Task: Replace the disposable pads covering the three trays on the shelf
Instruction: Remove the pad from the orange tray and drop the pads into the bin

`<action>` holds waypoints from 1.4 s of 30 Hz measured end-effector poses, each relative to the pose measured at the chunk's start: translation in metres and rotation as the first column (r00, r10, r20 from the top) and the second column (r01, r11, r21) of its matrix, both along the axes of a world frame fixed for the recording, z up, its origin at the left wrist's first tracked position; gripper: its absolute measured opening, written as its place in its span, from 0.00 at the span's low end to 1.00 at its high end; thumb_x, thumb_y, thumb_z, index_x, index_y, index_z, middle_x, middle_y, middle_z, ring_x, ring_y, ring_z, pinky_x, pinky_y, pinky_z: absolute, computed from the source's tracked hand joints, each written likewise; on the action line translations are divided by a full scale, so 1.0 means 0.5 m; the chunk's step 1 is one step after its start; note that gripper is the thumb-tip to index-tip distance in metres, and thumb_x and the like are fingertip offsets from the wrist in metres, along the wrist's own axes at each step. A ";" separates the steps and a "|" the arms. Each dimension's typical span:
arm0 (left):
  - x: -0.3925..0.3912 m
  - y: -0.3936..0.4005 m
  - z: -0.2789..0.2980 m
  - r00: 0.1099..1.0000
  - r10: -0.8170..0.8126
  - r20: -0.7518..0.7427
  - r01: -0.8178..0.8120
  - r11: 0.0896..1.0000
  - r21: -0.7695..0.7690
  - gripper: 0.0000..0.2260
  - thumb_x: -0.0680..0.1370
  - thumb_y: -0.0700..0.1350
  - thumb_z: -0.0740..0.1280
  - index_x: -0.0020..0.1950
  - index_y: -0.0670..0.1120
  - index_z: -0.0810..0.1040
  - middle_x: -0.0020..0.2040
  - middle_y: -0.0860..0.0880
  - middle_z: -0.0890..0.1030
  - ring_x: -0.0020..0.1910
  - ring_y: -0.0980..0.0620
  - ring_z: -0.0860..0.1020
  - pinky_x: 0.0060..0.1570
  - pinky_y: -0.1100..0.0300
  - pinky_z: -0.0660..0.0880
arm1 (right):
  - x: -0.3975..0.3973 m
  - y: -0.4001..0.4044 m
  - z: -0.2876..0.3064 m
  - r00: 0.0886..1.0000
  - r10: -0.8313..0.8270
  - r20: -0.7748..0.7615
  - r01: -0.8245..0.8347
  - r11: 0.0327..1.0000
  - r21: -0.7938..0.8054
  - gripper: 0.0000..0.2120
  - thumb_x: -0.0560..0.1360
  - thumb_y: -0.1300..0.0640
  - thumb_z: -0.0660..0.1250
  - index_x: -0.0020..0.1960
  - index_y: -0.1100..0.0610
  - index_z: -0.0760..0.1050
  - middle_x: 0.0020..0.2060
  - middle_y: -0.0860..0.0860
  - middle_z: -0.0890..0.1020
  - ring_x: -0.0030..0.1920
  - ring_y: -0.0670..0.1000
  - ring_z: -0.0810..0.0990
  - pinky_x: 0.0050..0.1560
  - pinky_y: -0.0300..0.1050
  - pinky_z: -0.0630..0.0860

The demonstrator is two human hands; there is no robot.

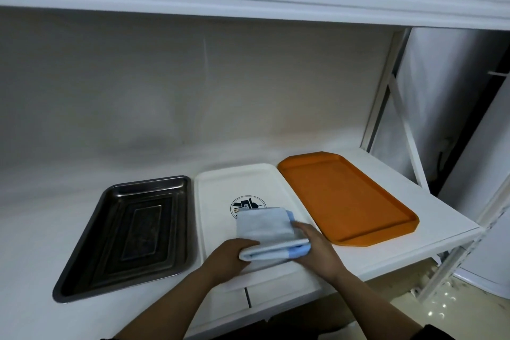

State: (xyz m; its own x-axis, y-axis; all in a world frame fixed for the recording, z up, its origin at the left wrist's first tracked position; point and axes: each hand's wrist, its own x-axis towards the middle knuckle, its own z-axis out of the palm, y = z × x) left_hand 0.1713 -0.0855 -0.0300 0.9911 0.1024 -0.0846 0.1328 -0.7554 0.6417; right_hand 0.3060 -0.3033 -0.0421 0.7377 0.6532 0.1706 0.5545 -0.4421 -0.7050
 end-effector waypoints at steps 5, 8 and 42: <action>0.005 0.025 -0.019 0.998 -0.066 -0.024 0.070 0.952 0.297 0.38 0.61 0.67 0.52 0.67 0.53 0.74 0.65 0.51 0.72 0.64 0.52 0.69 0.62 0.60 0.67 | 0.008 -0.006 0.009 0.984 0.147 0.102 -0.122 0.967 -0.222 0.18 0.68 0.49 0.65 0.56 0.51 0.81 0.55 0.46 0.81 0.59 0.47 0.75 0.57 0.29 0.65; 0.018 0.029 -0.020 0.999 -0.037 -0.004 0.037 0.967 0.250 0.32 0.63 0.66 0.57 0.60 0.51 0.78 0.59 0.49 0.75 0.60 0.52 0.73 0.58 0.64 0.67 | 0.008 0.000 0.026 0.990 0.138 -0.006 -0.137 0.972 -0.189 0.16 0.70 0.48 0.65 0.53 0.53 0.82 0.49 0.44 0.83 0.52 0.43 0.78 0.51 0.28 0.69; 0.153 0.014 -0.034 0.976 0.115 0.187 -0.200 0.817 0.540 0.23 0.77 0.50 0.54 0.69 0.45 0.74 0.70 0.49 0.72 0.68 0.50 0.72 0.64 0.51 0.70 | 0.073 0.130 -0.022 0.898 -0.432 0.086 0.440 0.885 -0.151 0.15 0.81 0.52 0.55 0.64 0.53 0.71 0.45 0.51 0.82 0.42 0.50 0.79 0.41 0.42 0.73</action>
